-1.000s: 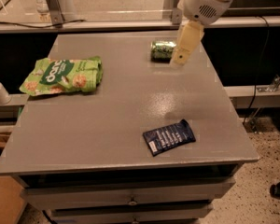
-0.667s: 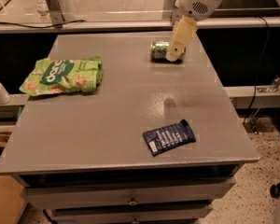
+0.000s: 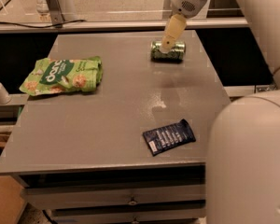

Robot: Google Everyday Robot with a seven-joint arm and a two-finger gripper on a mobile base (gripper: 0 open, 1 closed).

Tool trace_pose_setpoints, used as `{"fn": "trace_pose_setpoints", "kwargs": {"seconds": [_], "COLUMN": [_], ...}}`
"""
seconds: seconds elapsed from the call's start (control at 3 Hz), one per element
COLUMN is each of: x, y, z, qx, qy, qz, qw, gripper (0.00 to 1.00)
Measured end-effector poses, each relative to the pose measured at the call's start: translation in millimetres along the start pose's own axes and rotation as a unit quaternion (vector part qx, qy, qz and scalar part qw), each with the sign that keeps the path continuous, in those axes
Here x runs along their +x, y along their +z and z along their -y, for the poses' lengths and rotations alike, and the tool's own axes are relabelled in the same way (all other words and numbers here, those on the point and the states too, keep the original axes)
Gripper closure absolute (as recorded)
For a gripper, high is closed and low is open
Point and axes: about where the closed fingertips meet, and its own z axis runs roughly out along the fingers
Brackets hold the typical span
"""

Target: Place green can upright

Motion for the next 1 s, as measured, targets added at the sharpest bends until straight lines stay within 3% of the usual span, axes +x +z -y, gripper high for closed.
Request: {"fn": "trace_pose_setpoints", "kwargs": {"seconds": [1.0], "x": [19], "y": [75], "z": [26], "qx": [-0.036], "qy": [0.013], "qz": [-0.035], "qw": [0.9987], "gripper": [0.00]}}
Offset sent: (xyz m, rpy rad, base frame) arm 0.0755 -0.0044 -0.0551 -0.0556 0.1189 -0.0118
